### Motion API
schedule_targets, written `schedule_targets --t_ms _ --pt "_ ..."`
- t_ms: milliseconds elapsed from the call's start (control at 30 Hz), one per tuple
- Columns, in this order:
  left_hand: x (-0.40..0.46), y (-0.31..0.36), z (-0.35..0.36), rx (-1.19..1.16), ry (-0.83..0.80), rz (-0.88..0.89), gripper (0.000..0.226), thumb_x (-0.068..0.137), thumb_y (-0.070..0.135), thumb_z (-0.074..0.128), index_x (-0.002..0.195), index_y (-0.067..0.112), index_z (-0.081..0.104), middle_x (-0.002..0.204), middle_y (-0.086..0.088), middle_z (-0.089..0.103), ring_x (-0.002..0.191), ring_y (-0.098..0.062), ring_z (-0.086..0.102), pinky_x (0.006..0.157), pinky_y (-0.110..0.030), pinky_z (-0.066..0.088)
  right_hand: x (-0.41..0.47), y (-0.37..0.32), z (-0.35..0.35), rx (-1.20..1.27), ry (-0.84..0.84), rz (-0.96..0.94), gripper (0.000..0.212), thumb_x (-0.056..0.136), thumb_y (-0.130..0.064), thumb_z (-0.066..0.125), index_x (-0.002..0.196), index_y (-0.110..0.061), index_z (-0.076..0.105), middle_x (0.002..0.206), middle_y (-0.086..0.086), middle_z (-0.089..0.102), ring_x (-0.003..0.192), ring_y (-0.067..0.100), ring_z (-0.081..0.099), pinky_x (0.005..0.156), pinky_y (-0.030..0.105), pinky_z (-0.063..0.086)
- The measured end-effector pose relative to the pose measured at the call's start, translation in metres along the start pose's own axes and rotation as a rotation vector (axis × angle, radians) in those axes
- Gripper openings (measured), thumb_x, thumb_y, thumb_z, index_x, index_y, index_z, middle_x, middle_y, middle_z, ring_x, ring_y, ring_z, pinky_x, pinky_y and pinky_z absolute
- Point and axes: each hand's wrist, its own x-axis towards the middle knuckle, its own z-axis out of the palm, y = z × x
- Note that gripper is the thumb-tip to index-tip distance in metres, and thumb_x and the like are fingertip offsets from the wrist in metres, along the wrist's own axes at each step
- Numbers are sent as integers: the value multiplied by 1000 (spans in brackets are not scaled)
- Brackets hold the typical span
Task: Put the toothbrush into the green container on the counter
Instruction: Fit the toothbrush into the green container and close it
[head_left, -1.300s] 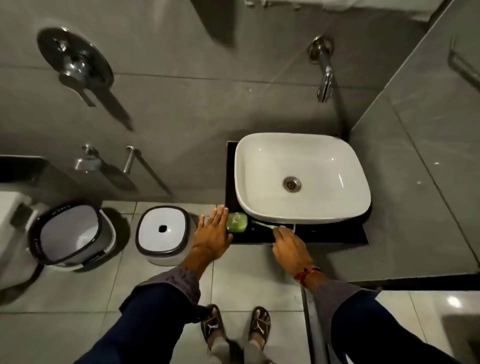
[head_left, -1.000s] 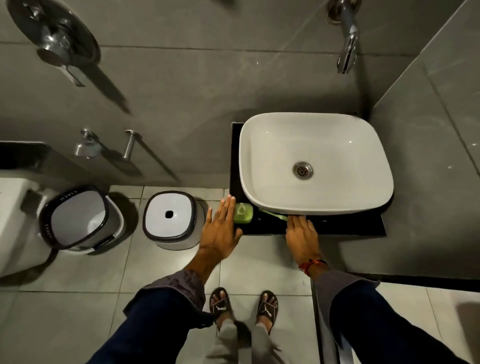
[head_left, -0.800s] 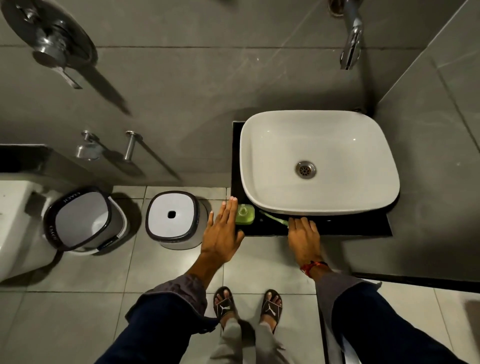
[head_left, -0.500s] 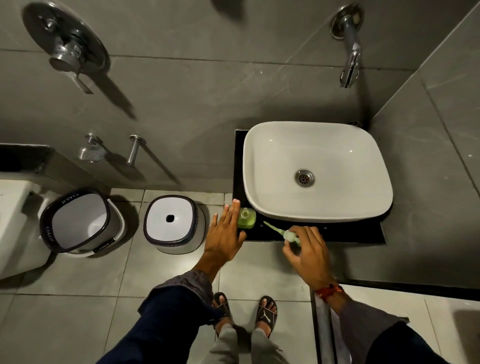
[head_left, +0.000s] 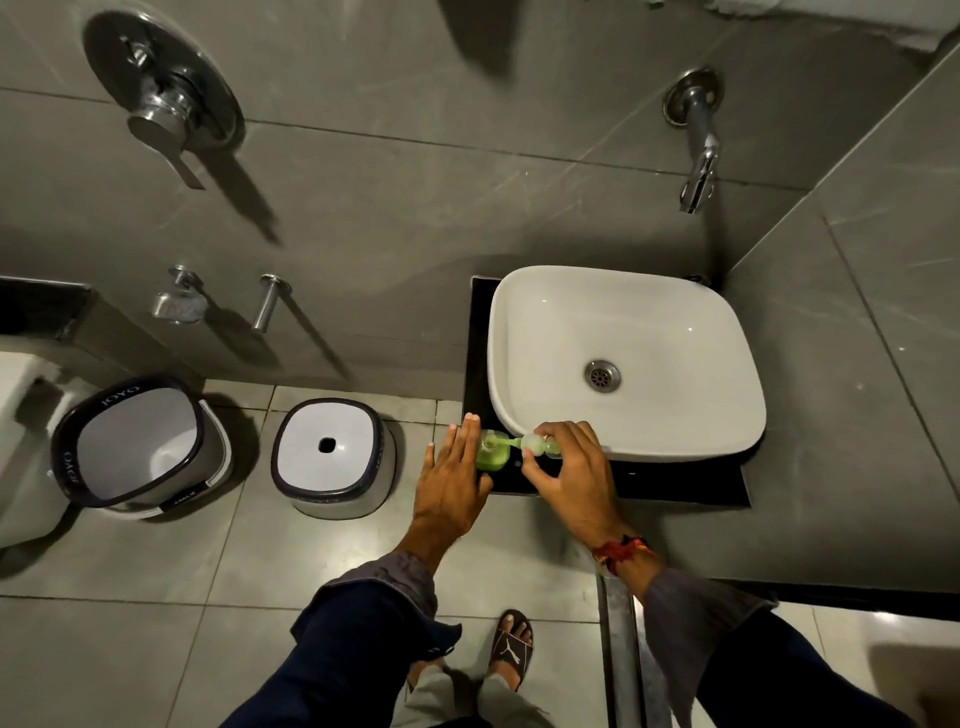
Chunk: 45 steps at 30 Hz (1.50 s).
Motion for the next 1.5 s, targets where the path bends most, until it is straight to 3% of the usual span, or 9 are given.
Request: schedule_targets --t_ms 100,267,633,767,933,1133,1233,1333,1500 --pt "-3 2 2 0 13 -3 85 102 36 47 162 20 -11 173 1 -7 159 -22 -2 129 -51 9 7 -4 9 -31 -55 9 23 82 -29 73 99 -17 64 94 0 67 91 15 56 72 24 49" --pt "-2 3 4 5 13 -2 83 104 37 46 163 20 -10 173 1 -8 159 -22 -5 129 -49 4 19 -19 32 -166 -180 29 26 86 -30 70 104 -13 64 100 7 69 96 23 59 74 35 55" --pt "0 -3 8 48 30 21 82 104 40 44 163 20 -8 173 0 -8 159 -23 -4 129 -52 8 36 -26 52 -311 -386 38 33 93 -29 64 119 -10 60 115 11 66 105 26 60 83 39 57" --pt "1 -7 10 74 34 43 83 105 44 42 162 21 -12 172 0 -11 159 -23 -7 129 -52 8 35 -27 48 -287 -391 19 48 89 -26 68 132 -13 53 122 11 62 108 28 61 85 40 58" --pt "2 -9 13 128 19 35 84 105 45 43 161 25 -15 172 4 -15 159 -26 -9 128 -55 7 40 -27 49 -296 -434 3 31 93 -24 62 118 -6 60 116 13 61 99 28 64 83 35 55" --pt "3 -5 13 214 0 -13 91 103 54 44 159 24 -21 167 3 -25 158 -25 -13 127 -56 3 39 -36 56 -439 -363 83 44 97 -44 53 106 -4 66 103 16 70 87 29 68 68 33 54" --pt "3 -4 13 216 -5 -28 92 102 62 38 157 24 -25 167 3 -26 155 -23 -18 127 -56 2 29 -36 59 -354 -356 54 46 89 -36 64 121 -4 57 113 16 64 96 30 66 79 36 57" --pt "2 -2 14 214 -10 -34 91 103 59 40 157 24 -25 169 2 -23 157 -25 -14 127 -57 5 28 -33 60 -352 -373 38 38 92 -27 63 122 -3 58 117 16 62 99 29 67 84 34 57" --pt "2 1 12 214 -35 -47 90 103 58 40 159 23 -22 169 1 -24 157 -25 -15 128 -56 3 36 -36 60 -427 -346 129 45 97 -44 53 111 -3 64 106 17 69 88 29 69 71 33 57"
